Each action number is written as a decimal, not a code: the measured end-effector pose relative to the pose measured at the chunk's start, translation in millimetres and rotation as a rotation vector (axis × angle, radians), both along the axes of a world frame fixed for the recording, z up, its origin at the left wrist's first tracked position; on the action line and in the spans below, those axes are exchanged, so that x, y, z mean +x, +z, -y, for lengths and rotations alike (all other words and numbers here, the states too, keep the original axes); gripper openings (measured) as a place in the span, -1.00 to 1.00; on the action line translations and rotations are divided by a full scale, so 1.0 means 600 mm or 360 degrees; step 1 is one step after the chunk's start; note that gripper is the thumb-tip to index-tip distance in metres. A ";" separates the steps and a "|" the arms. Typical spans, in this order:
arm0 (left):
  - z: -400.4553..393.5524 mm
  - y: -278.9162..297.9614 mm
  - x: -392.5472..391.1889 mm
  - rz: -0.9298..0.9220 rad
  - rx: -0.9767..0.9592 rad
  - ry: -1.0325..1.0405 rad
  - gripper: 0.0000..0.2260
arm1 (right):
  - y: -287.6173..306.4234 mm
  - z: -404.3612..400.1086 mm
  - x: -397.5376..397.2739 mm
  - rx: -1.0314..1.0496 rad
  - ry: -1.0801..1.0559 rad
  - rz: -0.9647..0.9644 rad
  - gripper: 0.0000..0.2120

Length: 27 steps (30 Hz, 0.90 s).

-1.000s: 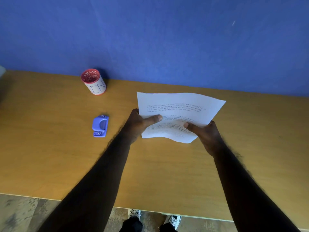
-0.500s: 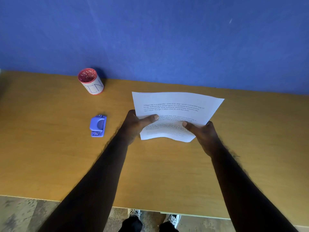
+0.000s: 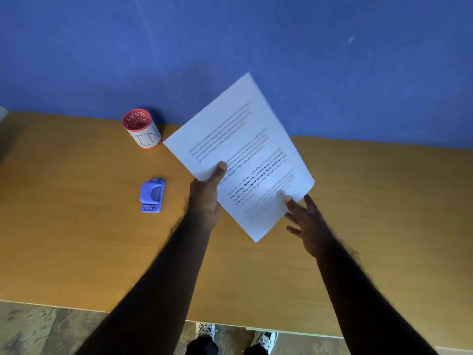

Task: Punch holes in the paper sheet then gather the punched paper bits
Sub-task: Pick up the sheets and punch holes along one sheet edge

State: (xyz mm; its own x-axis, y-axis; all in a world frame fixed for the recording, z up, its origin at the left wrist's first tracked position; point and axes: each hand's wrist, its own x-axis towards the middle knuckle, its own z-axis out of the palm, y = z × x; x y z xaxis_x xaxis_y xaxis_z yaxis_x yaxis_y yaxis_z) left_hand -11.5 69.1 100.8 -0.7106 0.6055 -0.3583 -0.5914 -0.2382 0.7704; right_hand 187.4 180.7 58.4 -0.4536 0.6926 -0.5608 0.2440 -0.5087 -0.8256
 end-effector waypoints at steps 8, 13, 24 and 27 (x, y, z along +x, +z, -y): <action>0.020 -0.024 0.016 0.0217 0.0033 -0.0106 -0.75 | -0.009 0.010 -0.005 -0.0244 0.0052 -0.0543 -0.63; 0.061 -0.020 -0.056 0.0440 0.0174 -0.0185 -0.77 | 0.002 -0.027 0.024 -0.0129 0.0055 -0.0462 -0.63; 0.085 0.023 -0.166 -0.0322 -0.0240 -0.0934 -0.77 | 0.073 -0.091 0.043 0.0189 0.0433 -0.0429 -0.68; 0.077 0.024 -0.168 -0.0603 -0.0274 -0.0944 -0.72 | 0.079 -0.092 0.035 0.0290 0.0479 -0.0422 -0.70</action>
State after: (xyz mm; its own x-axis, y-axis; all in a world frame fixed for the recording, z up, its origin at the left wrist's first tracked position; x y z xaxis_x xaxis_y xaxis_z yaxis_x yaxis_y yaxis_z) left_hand -112.4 22.7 115.0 -0.3742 0.8850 -0.2772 -0.2682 0.1828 0.9459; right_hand 208.6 236.0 105.7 -0.7619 0.5845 -0.2790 0.1268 -0.2878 -0.9492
